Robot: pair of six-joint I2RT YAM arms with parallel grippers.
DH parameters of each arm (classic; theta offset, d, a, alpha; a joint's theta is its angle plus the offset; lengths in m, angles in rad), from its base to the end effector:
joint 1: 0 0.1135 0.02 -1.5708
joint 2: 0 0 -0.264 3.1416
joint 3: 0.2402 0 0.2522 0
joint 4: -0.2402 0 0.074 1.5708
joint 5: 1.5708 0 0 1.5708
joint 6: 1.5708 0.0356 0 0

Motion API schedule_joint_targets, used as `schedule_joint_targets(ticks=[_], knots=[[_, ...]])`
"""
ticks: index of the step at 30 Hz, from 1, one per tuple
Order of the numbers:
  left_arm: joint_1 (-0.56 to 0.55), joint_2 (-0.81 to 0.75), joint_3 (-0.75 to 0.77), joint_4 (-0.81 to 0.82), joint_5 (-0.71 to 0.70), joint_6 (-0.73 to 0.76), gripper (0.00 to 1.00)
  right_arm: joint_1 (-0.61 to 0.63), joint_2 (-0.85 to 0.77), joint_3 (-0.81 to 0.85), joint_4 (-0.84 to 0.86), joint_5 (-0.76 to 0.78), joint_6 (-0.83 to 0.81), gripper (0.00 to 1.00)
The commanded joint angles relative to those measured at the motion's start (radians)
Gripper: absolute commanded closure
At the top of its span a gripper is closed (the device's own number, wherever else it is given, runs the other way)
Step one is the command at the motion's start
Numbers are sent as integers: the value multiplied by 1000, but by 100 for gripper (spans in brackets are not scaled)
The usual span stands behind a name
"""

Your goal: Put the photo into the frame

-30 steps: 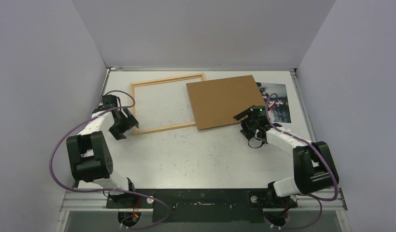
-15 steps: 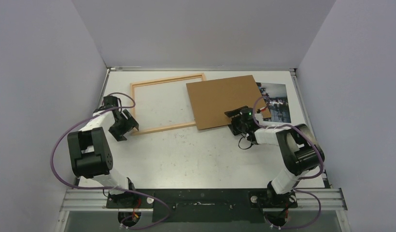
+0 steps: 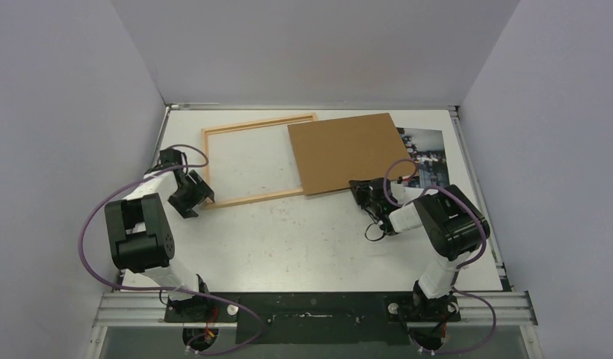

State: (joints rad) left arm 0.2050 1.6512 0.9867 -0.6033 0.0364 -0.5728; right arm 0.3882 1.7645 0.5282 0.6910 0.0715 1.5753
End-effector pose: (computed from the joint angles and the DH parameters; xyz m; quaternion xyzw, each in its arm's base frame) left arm 0.2976 0.0606 0.1682 -0.3722 0.9156 -0.0453 0.1451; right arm 0.2801 0.1118 0.1041 0.5016 0.7121 0.3903 0.2983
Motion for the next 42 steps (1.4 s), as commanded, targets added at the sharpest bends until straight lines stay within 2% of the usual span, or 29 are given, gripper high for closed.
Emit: schedule_joint_targets(ticks=[1, 6, 12, 20, 26, 35, 42], knots=[[14, 21, 19, 5, -29, 2, 35, 7, -46, -9, 146, 64, -52, 88], [16, 26, 19, 5, -29, 2, 35, -10, -77, 1, 197, 50, -98, 100], [23, 32, 21, 4, -29, 7, 35, -85, -115, 18, 233, -2, -148, 100], [28, 43, 21, 6, -29, 9, 36, -290, -202, 44, 209, -120, -273, 100], [30, 49, 19, 7, -29, 10, 36, -385, -181, 21, 305, -161, -239, 100], [31, 51, 23, 1, -29, 14, 35, -511, -192, 16, 266, -132, -297, 100], [40, 57, 33, -8, -51, 17, 35, -637, -144, 46, 203, -268, -414, 100]])
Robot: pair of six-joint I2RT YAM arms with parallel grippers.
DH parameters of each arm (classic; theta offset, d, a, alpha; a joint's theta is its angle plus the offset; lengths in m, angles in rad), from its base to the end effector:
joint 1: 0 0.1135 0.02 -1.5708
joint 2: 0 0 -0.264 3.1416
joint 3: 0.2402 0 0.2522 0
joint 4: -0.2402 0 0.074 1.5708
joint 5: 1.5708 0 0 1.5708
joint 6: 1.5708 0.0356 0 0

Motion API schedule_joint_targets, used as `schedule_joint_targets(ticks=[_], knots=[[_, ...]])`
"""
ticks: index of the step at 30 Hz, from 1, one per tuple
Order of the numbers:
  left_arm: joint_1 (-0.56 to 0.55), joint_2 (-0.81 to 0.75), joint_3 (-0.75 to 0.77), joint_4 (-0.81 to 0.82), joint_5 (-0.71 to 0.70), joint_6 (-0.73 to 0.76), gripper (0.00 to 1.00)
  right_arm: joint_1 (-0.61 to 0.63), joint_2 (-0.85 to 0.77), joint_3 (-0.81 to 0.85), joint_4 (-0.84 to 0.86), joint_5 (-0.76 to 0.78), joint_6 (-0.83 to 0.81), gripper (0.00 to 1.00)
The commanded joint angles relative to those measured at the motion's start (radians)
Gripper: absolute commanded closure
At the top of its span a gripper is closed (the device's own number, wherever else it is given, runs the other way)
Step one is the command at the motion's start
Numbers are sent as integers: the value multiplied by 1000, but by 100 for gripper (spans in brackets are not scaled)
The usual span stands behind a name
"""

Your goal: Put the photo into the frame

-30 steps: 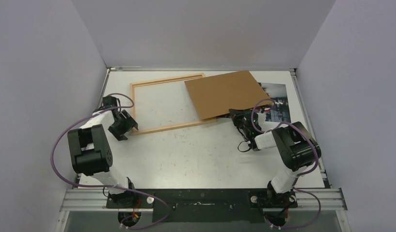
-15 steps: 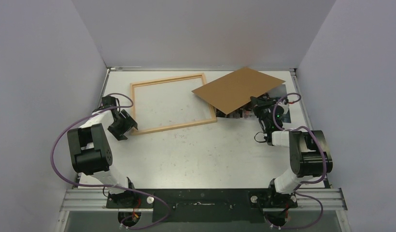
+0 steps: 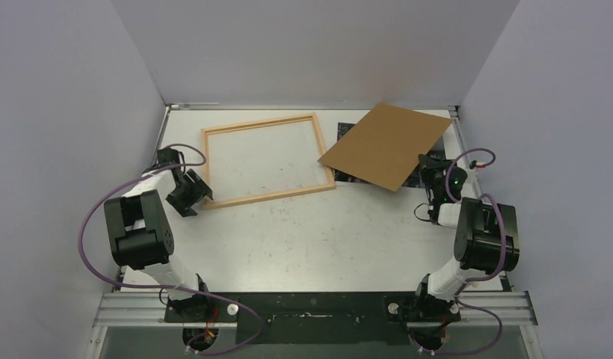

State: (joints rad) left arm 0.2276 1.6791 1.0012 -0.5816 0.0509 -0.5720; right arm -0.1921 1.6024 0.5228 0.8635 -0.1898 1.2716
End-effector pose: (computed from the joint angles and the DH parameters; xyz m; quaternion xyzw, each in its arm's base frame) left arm 0.3029 0.0683 0.1648 -0.3808 0.9112 -0.0513 0.1484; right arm 0.2989 -0.0513 0.1663 0.4742 0.6168 0.3840 0.4973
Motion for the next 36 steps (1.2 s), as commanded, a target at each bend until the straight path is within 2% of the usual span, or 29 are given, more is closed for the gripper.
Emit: schedule_joint_targets(ticks=[1, 3, 6, 8, 9, 12, 14, 16, 20, 24, 28, 33, 36], knots=[[19, 28, 21, -32, -69, 17, 35, -72, 25, 59, 20, -26, -126, 100], [21, 26, 24, -34, -69, 17, 35, -99, 43, 87, -30, -77, -175, 100], [21, 24, 27, -35, -64, 17, 35, -118, 42, 124, -165, -92, -265, 87], [20, 21, 28, -39, -63, 17, 35, -122, 2, 134, -266, -49, -319, 69], [21, 19, 30, -41, -63, 17, 35, -122, -23, 143, -329, -20, -367, 57], [21, 16, 39, -54, -77, 22, 35, -110, -123, 204, -567, 114, -517, 39], [21, 16, 53, -69, -96, 29, 35, -89, -197, 248, -715, 239, -597, 34], [21, 12, 65, -80, -114, 35, 34, -60, -245, 291, -843, 382, -639, 32], [21, -1, 70, -90, -129, 35, 34, 54, -274, 353, -939, 344, -688, 33], [20, -20, 60, -88, -115, 34, 34, 267, -141, 484, -959, 171, -629, 39], [19, -44, 48, -90, -102, 34, 33, 433, 64, 647, -946, 105, -529, 49], [20, -86, 28, -91, -58, 52, 32, 556, 281, 856, -948, 102, -475, 77], [21, -110, 19, -94, -51, 55, 32, 590, 386, 945, -963, 136, -456, 81]])
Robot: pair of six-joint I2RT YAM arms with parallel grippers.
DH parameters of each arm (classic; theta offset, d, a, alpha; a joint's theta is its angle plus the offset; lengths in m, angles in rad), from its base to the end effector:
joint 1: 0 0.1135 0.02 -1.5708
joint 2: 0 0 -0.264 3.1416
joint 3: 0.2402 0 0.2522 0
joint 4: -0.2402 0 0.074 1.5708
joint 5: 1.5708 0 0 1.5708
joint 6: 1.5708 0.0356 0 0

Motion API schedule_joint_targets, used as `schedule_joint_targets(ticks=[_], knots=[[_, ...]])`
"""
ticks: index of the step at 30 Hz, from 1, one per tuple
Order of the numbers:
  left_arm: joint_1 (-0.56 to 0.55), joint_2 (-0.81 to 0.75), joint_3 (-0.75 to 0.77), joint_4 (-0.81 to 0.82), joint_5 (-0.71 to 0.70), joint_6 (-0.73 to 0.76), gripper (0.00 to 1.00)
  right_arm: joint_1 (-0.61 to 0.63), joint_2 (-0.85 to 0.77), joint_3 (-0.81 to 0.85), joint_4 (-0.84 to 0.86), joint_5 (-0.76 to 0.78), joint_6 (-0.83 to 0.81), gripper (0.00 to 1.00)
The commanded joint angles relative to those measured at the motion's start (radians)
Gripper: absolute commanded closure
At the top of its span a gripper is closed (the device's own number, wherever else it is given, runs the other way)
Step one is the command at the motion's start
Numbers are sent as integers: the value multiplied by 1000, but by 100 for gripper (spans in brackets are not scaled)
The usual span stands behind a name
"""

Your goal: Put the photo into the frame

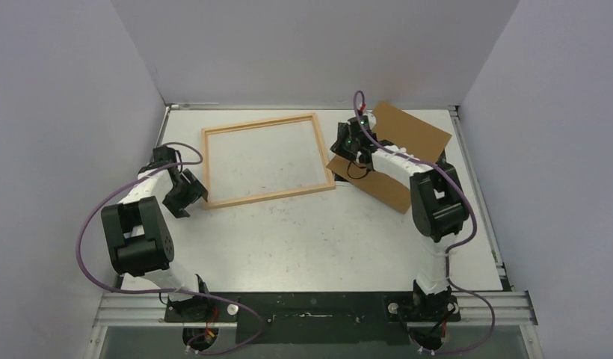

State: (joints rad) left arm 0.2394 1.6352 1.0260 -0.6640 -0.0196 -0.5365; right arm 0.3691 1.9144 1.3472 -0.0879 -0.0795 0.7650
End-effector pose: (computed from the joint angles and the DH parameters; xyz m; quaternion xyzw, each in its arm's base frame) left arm 0.2955 0.0728 0.1812 -0.3754 0.9149 -0.0124 0.1480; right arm 0.4043 0.1594 0.2144 0.1590 0.8822 0.2673 0.3534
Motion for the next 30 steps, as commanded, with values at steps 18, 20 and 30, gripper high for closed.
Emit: schedule_joint_targets(ticks=[18, 20, 30], knots=[[9, -101, -31, -14, 63, 21, 32, 26, 333, 340, -229, 7, 15, 76], [9, -100, -32, -12, 64, 20, 32, 16, 289, 308, -250, 31, 9, 76], [8, -112, -29, -1, 55, 20, 31, -35, 130, 179, -454, 144, -60, 72]])
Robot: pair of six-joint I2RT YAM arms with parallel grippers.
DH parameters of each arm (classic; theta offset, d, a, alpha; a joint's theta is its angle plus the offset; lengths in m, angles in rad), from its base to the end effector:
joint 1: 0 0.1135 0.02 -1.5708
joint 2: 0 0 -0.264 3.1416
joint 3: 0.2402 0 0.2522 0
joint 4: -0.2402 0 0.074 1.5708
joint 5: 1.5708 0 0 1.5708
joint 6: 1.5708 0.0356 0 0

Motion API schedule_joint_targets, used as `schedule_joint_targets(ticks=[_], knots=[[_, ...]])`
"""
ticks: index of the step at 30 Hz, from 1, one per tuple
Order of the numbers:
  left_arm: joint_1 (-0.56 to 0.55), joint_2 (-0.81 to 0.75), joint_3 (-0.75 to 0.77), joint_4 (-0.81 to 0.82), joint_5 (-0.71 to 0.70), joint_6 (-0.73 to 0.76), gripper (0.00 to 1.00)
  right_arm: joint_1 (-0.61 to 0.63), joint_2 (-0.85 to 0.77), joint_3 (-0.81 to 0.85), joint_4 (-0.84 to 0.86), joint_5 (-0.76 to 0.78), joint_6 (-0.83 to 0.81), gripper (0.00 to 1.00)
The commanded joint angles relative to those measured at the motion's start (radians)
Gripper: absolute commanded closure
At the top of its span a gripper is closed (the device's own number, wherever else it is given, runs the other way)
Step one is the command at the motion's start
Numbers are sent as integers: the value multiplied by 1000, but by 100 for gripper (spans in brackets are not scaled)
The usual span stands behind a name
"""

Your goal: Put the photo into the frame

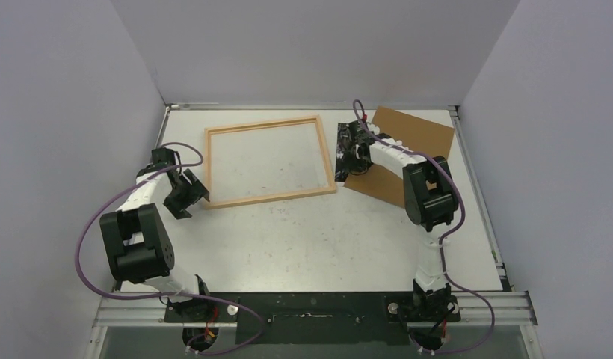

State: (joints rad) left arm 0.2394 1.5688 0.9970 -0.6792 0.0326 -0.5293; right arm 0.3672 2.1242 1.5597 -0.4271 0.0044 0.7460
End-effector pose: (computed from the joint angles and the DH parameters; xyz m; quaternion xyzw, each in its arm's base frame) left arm 0.2843 0.0682 0.1914 -0.3677 0.9161 -0.0389 0.1552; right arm 0.4273 0.1642 0.1660 0.1811 0.9411 0.1491 0.2436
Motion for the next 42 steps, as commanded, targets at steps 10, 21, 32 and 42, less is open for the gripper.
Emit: schedule_joint_targets(ticks=[10, 21, 32, 42], knots=[[9, -128, 69, -64, -23, 25, 30, 15, -117, 22, -66, -155, -205, 45], [9, -275, 142, -197, -94, 54, 9, 96, 12, 202, -218, 24, -391, 43], [9, -332, 86, -200, -61, 18, 11, 113, 130, 296, -277, 8, -434, 48], [60, -241, 87, -83, -24, 70, 18, 124, 77, 245, -261, 3, -397, 50]])
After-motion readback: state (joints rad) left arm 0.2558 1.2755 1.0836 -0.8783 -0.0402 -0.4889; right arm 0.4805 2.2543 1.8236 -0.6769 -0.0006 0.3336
